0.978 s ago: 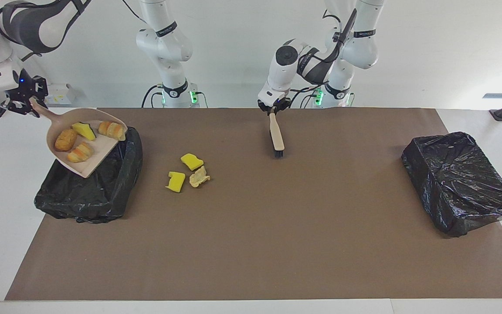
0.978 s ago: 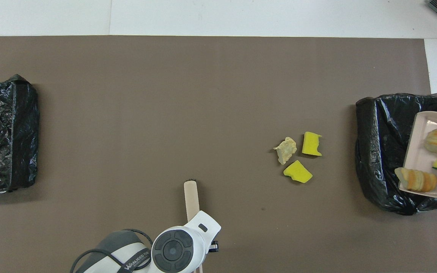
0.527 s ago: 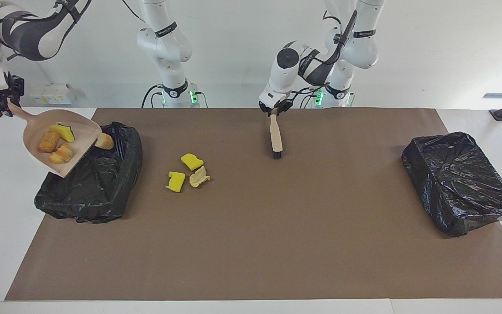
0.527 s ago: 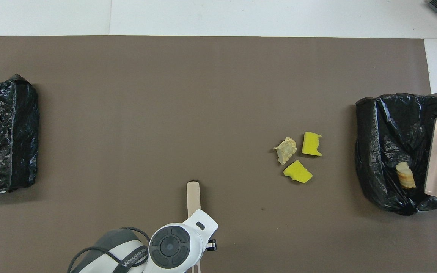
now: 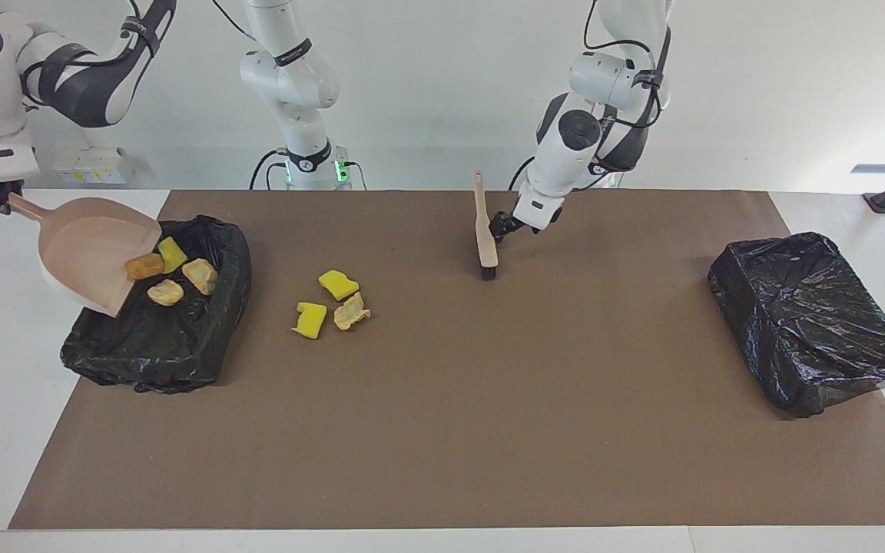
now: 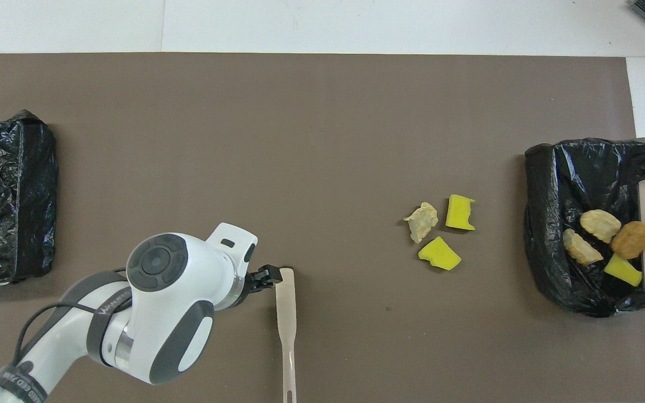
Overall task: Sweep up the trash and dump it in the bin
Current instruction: 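Tilt the dustpan with the right gripper to dump scraps into the bag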
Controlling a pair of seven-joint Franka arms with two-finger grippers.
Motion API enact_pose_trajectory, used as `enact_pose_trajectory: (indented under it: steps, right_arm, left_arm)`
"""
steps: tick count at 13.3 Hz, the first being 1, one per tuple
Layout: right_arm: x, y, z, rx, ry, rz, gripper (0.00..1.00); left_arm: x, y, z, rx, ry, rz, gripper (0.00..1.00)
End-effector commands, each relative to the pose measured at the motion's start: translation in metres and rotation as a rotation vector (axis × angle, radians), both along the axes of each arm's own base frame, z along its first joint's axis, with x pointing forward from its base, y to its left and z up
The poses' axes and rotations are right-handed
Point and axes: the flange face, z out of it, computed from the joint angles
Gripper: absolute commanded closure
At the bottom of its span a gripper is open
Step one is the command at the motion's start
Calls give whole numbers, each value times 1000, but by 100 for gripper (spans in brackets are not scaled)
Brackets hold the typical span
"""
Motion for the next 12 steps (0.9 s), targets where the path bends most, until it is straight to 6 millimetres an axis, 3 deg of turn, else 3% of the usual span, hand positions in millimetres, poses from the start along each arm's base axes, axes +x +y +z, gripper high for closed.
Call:
enact_pose_trajectory:
  steps: [1, 3, 4, 6, 8, 12]
  right_arm:
    - [1, 4, 1, -50, 38, 54, 100]
    - [10, 19, 12, -89, 59, 114, 100]
    - [9, 23, 29, -99, 39, 106, 100]
    - [2, 41, 63, -56, -9, 25, 100]
    - [0, 62, 77, 0, -52, -145, 100]
    - [9, 163, 65, 90, -206, -597, 100]
  left_arm:
    - [60, 26, 5, 48, -12, 28, 0]
    - [96, 52, 12, 43, -40, -2, 0]
    - [113, 70, 14, 37, -49, -22, 0]
    - [129, 108, 30, 62, -46, -128, 0]
    - [141, 152, 54, 39, -37, -219, 0]
    - [147, 217, 95, 25, -39, -333, 0]
